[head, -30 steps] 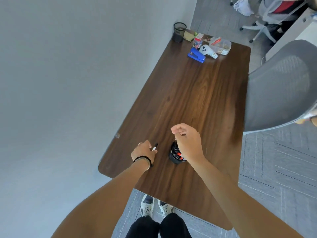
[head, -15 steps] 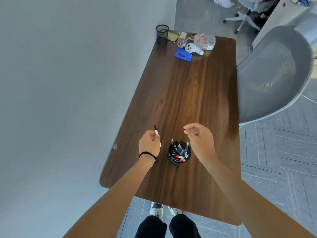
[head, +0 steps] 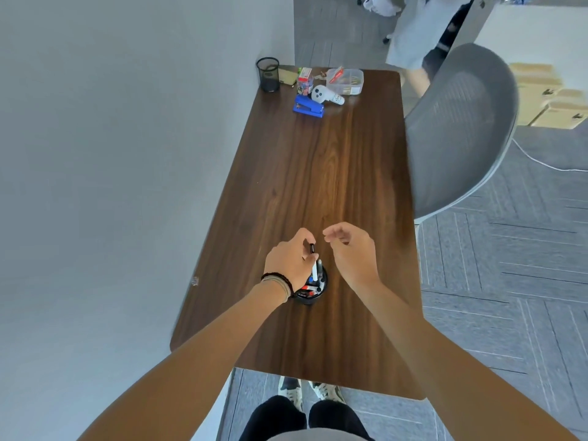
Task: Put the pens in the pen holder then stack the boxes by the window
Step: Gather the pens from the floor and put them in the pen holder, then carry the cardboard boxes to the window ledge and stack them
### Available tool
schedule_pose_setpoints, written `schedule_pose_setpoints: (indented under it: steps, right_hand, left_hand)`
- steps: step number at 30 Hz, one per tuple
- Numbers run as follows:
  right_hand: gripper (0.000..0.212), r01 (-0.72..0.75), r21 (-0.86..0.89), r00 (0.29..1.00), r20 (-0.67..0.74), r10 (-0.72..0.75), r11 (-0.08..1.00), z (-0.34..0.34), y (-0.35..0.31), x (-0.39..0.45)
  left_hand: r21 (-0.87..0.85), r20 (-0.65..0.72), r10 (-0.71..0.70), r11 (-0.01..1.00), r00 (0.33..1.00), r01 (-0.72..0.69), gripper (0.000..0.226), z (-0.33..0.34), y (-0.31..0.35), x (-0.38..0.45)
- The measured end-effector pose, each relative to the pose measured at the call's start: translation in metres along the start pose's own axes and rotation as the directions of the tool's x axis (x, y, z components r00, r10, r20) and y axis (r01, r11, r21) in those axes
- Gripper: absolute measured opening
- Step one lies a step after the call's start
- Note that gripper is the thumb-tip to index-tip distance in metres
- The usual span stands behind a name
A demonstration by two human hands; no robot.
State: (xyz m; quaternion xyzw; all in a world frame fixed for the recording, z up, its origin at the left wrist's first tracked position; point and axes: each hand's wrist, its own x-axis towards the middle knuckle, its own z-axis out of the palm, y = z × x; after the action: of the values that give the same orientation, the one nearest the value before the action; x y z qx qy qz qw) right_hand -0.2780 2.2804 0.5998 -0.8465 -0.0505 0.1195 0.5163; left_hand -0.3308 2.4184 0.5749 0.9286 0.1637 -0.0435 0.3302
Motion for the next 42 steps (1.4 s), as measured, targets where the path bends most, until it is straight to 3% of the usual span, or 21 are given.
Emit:
schedule_pose_setpoints:
  steps: [7,10,13,18,23,33,42]
  right_hand:
    - [0.028,0.002,-0.014,1.000,-0.007,-0.002,1.000,-0.006,0.006,-0.003]
    - [0.027,0.012,-0.015,1.000,-0.007,-0.012,1.000,-0.006,0.005,-0.003]
    - [0.026,0.023,-0.008,1.000,-0.006,-0.023,1.000,-0.004,0.001,-0.002]
    - [0.024,0.066,0.010,0.998,-0.018,-0.066,0.998,0.004,-0.018,-0.001]
    - [0.023,0.083,0.038,0.990,-0.116,-0.078,0.996,-0.013,-0.037,-0.009]
    - [0.023,-0.028,0.077,0.907,-0.418,0.058,0.997,-0.149,-0.004,-0.052]
    - [0.023,-0.093,0.141,0.755,-0.635,0.162,0.986,-0.325,0.084,-0.163]
  left_hand:
    - [0.183,0.012,0.019,0.983,1.000,-0.021,0.007,0.007,0.002,-0.004]
    - [0.214,0.058,0.043,0.975,0.997,-0.054,0.016,0.007,0.001,-0.005]
    - [0.151,0.037,0.036,0.988,0.999,-0.041,0.025,0.003,0.000,-0.008]
    - [-0.071,-0.058,-0.018,0.997,0.998,0.013,0.023,-0.018,0.012,-0.011]
    - [-0.246,-0.126,0.034,0.967,0.991,-0.064,0.021,-0.031,0.040,-0.005]
    - [-0.426,-0.059,0.290,0.858,0.955,-0.287,0.015,0.026,0.165,-0.010]
    - [-0.365,0.163,0.518,0.822,0.840,-0.436,0.021,0.138,0.328,-0.087]
